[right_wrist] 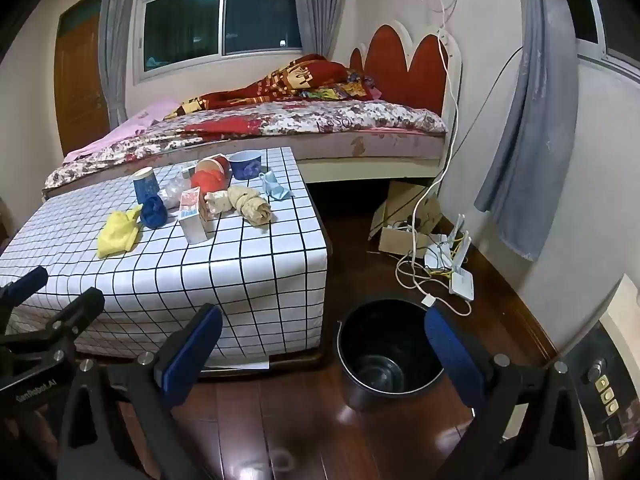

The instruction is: Collect trash

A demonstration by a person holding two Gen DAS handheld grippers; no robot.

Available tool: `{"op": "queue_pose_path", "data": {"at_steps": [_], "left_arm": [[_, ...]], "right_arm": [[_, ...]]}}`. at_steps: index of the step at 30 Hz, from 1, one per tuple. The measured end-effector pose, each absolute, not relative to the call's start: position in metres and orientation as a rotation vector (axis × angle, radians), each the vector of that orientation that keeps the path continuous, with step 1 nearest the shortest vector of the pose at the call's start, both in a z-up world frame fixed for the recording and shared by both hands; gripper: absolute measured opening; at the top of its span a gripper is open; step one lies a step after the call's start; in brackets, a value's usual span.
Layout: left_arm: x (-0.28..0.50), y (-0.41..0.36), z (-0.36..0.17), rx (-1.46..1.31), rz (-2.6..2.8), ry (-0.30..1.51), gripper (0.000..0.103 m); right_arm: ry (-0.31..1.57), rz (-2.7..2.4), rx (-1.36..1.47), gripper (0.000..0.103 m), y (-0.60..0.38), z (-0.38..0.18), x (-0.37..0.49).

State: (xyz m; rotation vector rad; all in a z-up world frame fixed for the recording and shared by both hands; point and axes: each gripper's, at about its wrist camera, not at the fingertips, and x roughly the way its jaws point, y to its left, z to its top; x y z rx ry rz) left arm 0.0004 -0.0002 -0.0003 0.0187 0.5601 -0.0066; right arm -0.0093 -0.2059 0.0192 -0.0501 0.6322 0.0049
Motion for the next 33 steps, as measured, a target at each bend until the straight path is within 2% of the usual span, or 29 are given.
{"op": "queue_pose_path", "data": {"at_steps": [33], "left_arm": [[0.005,0.0,-0.005,0.004,-0.017,0.582,0.102]], "right_arm": [[0.616,0.002,-0.048,0.102,-0.205,0.03,-0.004]]}}
